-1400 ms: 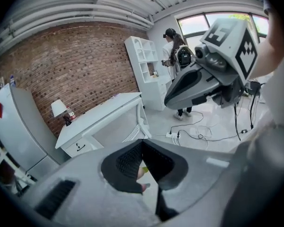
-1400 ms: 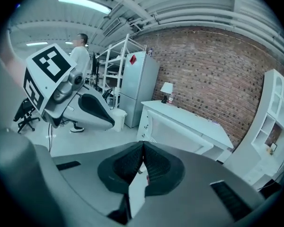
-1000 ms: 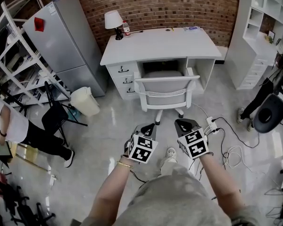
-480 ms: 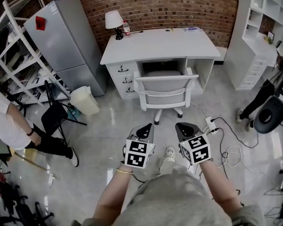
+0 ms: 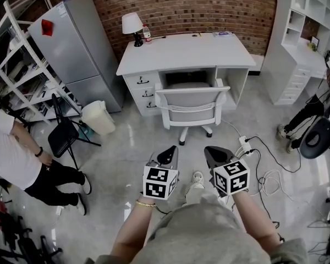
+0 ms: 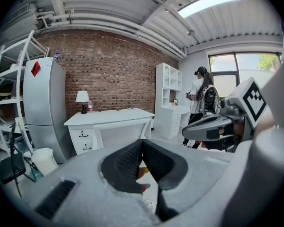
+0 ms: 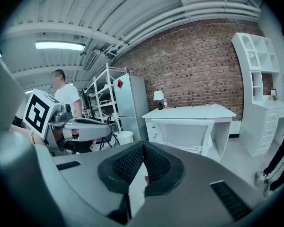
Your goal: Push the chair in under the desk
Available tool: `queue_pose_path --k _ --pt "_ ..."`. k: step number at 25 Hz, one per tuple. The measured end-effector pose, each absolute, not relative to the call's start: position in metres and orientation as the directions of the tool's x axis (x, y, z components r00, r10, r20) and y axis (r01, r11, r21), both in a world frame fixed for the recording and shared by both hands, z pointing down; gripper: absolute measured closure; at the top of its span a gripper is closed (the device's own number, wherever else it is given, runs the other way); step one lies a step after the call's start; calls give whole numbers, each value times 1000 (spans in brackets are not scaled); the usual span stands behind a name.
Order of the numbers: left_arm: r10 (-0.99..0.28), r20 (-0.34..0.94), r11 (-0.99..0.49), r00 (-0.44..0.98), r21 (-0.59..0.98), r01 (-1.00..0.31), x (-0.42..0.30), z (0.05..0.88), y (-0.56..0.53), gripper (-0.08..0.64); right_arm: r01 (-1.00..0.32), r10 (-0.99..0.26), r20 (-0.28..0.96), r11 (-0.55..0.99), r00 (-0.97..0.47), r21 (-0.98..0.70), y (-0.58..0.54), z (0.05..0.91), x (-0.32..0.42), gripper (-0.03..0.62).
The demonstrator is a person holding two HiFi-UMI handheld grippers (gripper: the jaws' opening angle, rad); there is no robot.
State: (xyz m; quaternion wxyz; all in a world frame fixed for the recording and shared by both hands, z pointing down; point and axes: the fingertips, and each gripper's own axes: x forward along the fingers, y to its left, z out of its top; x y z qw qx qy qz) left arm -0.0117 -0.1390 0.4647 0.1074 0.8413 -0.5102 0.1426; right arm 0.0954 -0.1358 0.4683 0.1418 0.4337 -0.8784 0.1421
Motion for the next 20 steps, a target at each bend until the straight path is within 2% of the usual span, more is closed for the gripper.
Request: queue_pose_path --k 20 --pt "-840 317 -452 440 41 -891 -5 455 -136 549 -794 -730 335 597 -596 -114 -130 455 93 584"
